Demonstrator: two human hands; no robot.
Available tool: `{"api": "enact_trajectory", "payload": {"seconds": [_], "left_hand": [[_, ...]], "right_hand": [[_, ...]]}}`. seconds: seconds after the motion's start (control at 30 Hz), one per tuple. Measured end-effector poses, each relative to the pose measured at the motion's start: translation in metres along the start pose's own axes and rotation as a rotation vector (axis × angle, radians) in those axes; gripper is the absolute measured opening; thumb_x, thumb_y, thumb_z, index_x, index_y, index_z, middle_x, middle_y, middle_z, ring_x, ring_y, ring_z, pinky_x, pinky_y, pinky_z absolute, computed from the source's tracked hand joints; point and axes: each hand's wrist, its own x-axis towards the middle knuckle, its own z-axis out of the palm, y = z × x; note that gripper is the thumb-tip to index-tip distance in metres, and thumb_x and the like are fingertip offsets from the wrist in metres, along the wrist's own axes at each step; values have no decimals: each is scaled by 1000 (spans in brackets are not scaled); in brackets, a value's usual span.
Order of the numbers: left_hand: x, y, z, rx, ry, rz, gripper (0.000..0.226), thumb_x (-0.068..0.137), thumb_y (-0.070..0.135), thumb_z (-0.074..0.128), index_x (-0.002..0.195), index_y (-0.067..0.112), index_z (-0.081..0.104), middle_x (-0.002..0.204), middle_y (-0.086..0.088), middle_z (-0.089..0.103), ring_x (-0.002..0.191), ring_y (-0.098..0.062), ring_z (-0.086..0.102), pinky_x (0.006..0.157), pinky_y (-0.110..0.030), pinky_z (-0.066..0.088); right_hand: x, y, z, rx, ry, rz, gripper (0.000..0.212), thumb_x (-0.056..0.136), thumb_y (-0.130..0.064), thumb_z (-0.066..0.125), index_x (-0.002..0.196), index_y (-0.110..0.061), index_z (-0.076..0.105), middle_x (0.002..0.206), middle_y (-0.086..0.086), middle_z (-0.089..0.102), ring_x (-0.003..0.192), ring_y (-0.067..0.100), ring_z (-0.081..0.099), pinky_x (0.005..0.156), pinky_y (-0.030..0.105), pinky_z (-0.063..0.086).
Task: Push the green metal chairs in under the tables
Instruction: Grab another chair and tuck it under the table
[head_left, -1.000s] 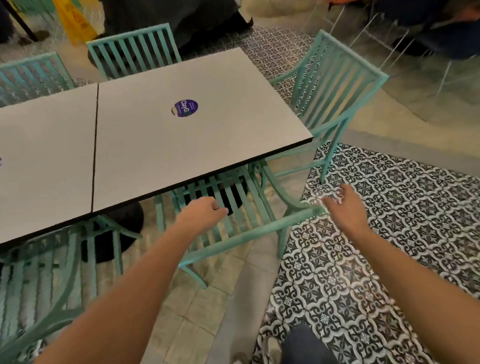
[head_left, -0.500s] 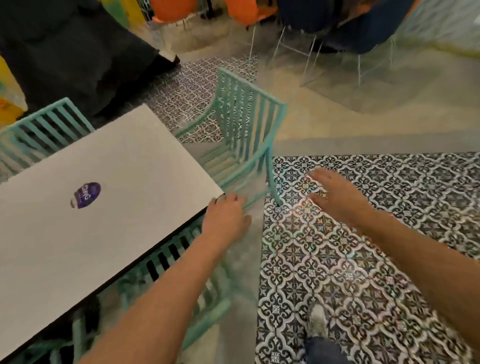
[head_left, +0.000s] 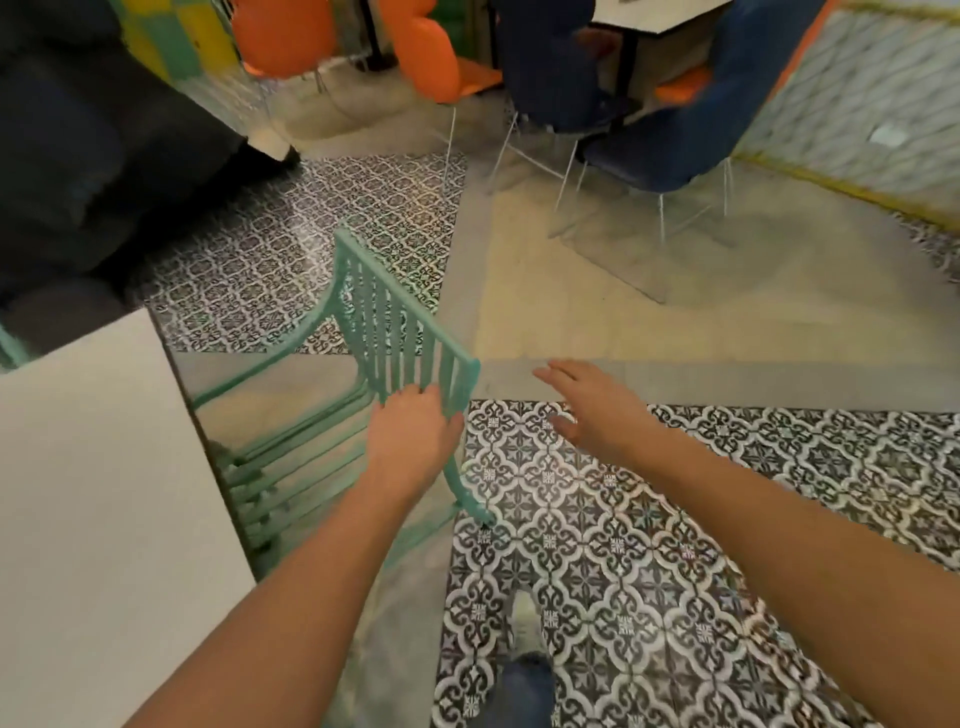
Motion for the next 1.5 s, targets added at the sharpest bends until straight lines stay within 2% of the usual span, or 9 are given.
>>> {"api": "enact_trajectory", "payload": {"seconds": [0.33,0.5,0.63,0.73,0.9,1.0,1.07,1.23,1.5], "left_hand": [[207,-10,-5,-122,-154,-290,53,93,49,45,129,10,49,128,-14,55,115,-35,53,91,-42,45],[294,-29,12,-135,-183,-525,59,92,53,47,133,11,45,131,-13,51,118,-35,51,92,-42,44],[329,-34,27,-182,-198,-757,61,91,56,48,131,10,46,128,-13,53,115,-34,54,90,-42,46],[339,-26,34,-276,-222,-929,57,92,57,46,129,14,43,128,-10,54,113,-32,56,86,-41,47],[352,-22,47,-537,-277,-1165,60,94,55,43,139,17,37,136,-10,51,120,-30,53,94,-40,46],[364,-24,61,-692,-310,-1213,62,97,51,42,146,15,33,145,-11,46,128,-27,46,103,-35,38],[372,-30,62,-736,-326,-1215,59,99,49,41,146,14,33,145,-10,46,128,-25,47,99,-31,37],[380,-26,63,-793,-304,-1330,56,97,51,46,139,15,42,136,-9,53,117,-25,54,95,-34,43],[396,11,68,-712,-106,-1762,49,92,62,41,120,23,52,108,-2,62,93,-23,62,84,-41,53]], "right_hand": [[226,60,-32,-82,-136,-297,63,96,-32,52,152,-23,24,159,3,23,145,22,21,118,31,12],[367,82,-28,-87,-196,-601,57,99,-35,47,150,-14,32,154,11,32,142,27,29,117,34,17],[465,79,-28,-152,-261,-867,59,100,-41,43,152,-19,26,158,5,24,145,23,21,118,32,11],[518,61,-28,-188,-321,-1060,59,99,-42,44,151,-19,27,158,6,25,145,25,20,119,39,16],[579,14,-2,-204,-431,-1348,60,96,-40,49,149,-20,29,155,7,30,145,25,21,117,40,19],[607,-10,23,-225,-490,-1475,61,95,-38,51,149,-18,31,154,8,31,144,25,21,116,35,15],[624,-23,39,-248,-525,-1516,61,95,-40,50,148,-17,31,155,8,30,144,25,20,115,36,16],[662,-39,57,-357,-614,-1666,55,95,-42,50,142,-15,40,149,8,36,141,26,24,113,39,21],[697,-60,76,-501,-715,-1852,45,98,-44,40,137,-22,43,137,1,49,132,24,37,114,49,16]]}}
